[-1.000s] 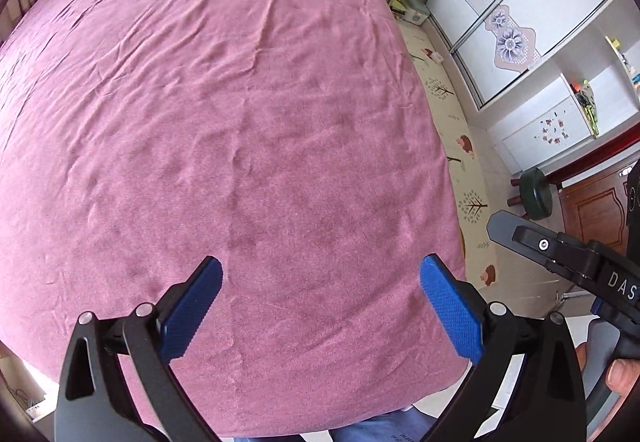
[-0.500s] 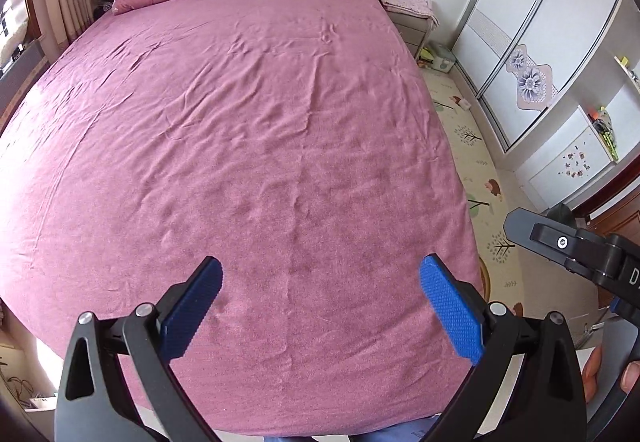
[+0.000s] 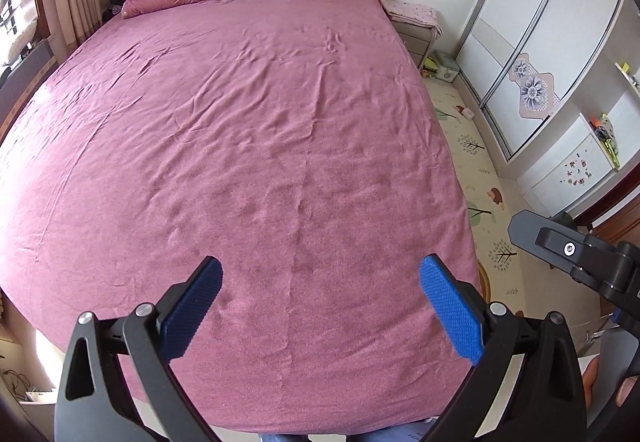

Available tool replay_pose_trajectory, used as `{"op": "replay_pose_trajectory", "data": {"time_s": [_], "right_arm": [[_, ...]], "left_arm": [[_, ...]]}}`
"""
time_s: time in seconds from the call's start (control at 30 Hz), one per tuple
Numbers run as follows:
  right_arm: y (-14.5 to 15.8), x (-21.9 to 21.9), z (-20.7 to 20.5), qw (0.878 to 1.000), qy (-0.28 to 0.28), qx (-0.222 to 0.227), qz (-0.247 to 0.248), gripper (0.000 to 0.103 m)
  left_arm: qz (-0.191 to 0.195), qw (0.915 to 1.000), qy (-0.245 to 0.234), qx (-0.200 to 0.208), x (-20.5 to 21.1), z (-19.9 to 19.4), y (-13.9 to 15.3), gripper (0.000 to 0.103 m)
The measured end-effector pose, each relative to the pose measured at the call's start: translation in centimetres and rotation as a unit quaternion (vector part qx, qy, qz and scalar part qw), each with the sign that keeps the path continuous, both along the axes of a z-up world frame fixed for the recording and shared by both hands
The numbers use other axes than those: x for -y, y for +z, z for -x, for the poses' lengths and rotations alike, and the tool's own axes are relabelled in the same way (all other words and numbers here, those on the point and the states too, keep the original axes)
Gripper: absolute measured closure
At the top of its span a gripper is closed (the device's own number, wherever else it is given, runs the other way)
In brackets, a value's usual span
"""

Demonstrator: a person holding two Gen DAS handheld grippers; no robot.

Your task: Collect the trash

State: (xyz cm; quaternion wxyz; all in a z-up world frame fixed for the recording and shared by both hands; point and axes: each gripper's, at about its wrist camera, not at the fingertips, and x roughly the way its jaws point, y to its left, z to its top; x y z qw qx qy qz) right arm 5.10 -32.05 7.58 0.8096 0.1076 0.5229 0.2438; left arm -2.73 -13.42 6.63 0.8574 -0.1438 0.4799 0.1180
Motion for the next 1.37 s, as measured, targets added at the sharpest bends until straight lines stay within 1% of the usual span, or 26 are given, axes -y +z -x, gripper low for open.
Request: {"op": "replay_pose_trajectory", "data": {"time_s": [0.23, 0.63, 0.83, 1.03, 1.23, 1.37], "right_arm": [[0.2, -0.4, 0.0, 1.0, 0.008, 0.007, 0.003, 0.017], [-0.2, -0.1, -0.4, 1.0, 0.006, -0.003, 0.007, 0.017], [-0.3, 0.1, -0.5, 1.0, 0.006, -0.006, 0.009, 0.017], [-0.6, 0.0, -0.8, 1.0, 0.006, -0.011, 0.01, 0.017], [-0.8, 0.0, -0.9, 1.0, 0.006, -0.012, 0.01, 0.017], [-1.0, 0.0, -1.1, 1.0, 0.007, -0.017, 0.01, 0.017]], "left_arm": [[-0.005, 0.9999, 0.009, -0.01, -0.2, 0.1, -0.2, 0.004], [-0.006, 0.9996, 0.014, -0.024, -0.2, -0.4, -0.7, 0.004], [-0.009, 0.9996, 0.013, -0.023, -0.1, -0.7, -0.7, 0.004], [-0.019, 0.9997, 0.008, -0.012, 0.2, -0.7, -0.6, 0.004], [-0.004, 0.9997, 0.008, -0.022, -0.1, -1.2, -0.9, 0.004], [-0.004, 0.9995, 0.009, -0.029, -0.3, -1.4, -1.3, 0.004]]}}
